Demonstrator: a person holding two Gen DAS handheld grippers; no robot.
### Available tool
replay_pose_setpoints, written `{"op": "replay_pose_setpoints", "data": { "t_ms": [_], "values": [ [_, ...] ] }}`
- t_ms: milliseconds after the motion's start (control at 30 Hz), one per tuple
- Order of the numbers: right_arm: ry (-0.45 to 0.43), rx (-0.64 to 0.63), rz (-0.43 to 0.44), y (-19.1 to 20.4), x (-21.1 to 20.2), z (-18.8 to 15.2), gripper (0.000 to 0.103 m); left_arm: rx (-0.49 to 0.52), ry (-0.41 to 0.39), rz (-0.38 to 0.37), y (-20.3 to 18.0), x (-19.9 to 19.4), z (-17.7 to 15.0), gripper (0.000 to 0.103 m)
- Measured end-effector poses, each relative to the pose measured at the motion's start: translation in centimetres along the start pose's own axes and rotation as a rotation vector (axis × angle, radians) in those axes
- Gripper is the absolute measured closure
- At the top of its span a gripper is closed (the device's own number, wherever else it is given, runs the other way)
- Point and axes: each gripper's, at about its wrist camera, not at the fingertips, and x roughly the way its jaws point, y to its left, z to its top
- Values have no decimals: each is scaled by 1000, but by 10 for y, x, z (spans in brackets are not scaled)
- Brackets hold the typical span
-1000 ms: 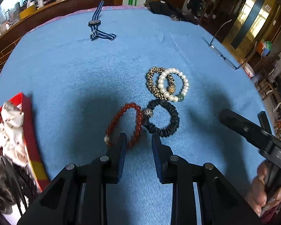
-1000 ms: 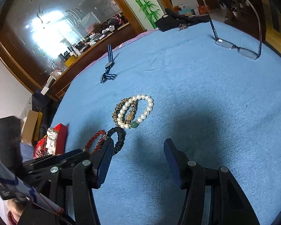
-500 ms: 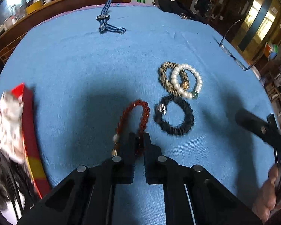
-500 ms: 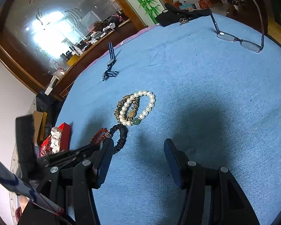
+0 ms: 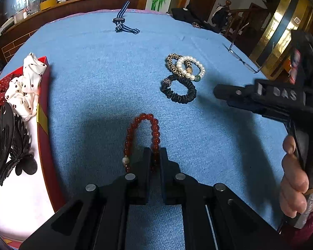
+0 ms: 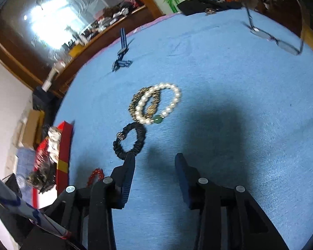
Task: Organize jewelry
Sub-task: 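Move the left tool to the red bead bracelet and grasp it, then grasp the black beaded bracelet with the right tool, then carry both bracelets into the red box and open both tools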
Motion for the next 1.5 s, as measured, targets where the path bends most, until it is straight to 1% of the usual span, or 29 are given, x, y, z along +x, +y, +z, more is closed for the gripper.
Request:
{"op": "replay_pose_setpoints", "data": {
  "t_ms": [100,133,200,333,433,500,533,633,733,900,1000,1133,1367,1500],
  "values": [
    [22,-14,-34,12,8,11,60,-11,-5,-15,3,0,0,96],
    [34,-23,-62,16,14,15,60,-12,-6,-18,4,0,-1,96],
    [60,-21,-89,21,24,20,60,-12,-8,-20,4,-1,-1,96],
    [81,-49,-156,28,39,23,62,-6,-13,-16,3,-1,0,96],
    [65,-87,-196,33,42,21,73,-3,-19,-12,2,-1,-1,96],
    [62,-115,-206,32,41,18,94,-1,-24,-6,2,-1,-1,96],
    [59,-123,-207,31,39,16,95,-1,-26,-4,2,-1,-2,96],
    [36,-86,-179,20,22,6,96,-3,-33,-1,1,0,-2,96],
    [-2,-55,-110,8,-2,-10,96,5,-37,7,0,-1,-2,96],
    [-49,-36,-68,-4,-36,-39,96,-9,-29,-22,0,-4,-5,96],
    [-63,-38,-48,-4,-49,-48,96,-16,-38,-33,-3,-10,-6,96],
    [-90,-50,-30,-2,-65,-55,96,-15,-62,-32,-7,-25,-5,96],
    [-120,-62,11,4,-83,-55,96,-23,-108,-41,-10,-51,3,96],
    [-141,-75,26,7,-94,-58,96,-23,-122,-40,-14,-62,2,96]
  ]
}}
